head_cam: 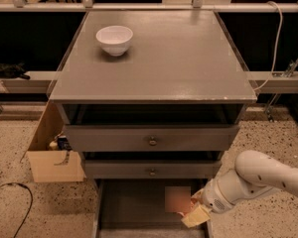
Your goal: Place coke can into bottom drawer
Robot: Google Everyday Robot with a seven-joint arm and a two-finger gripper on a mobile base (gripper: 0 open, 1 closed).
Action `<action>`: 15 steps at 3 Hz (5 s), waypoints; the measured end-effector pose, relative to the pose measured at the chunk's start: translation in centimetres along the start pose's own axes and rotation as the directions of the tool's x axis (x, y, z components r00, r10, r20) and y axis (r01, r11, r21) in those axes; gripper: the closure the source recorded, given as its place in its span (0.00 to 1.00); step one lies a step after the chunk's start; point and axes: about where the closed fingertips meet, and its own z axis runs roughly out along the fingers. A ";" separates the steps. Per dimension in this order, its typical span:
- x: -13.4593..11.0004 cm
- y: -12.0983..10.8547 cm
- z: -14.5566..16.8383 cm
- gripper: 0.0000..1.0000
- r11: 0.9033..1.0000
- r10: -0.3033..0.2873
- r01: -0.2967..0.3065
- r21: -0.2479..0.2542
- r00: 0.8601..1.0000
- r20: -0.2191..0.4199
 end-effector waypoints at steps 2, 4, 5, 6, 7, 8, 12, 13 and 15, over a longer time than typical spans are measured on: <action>-1.2 -1.9 1.8 1.00 1.000 0.013 -0.012 0.014 0.999 -0.038; -2.5 -5.4 3.4 1.00 0.999 0.038 -0.036 0.034 0.998 -0.044; -1.1 -6.6 3.3 1.00 0.997 0.073 -0.073 0.038 0.997 -0.010; -1.1 -6.6 3.3 1.00 0.997 0.073 -0.073 0.038 0.997 -0.010; -1.5 -7.4 6.1 1.00 0.996 0.087 -0.087 0.007 0.996 -0.003; -0.8 -8.9 10.0 1.00 0.991 0.133 -0.132 -0.032 0.991 0.011; 2.8 -14.4 17.7 1.00 0.947 0.309 -0.306 -0.098 0.951 0.018; 2.6 -14.1 17.9 1.00 0.945 0.315 -0.311 -0.098 0.949 0.022; 3.3 -13.2 19.6 1.00 0.938 0.344 -0.342 -0.059 0.939 0.023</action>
Offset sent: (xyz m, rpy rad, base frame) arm 0.0566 0.0290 -0.0302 -0.0845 0.0122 0.0004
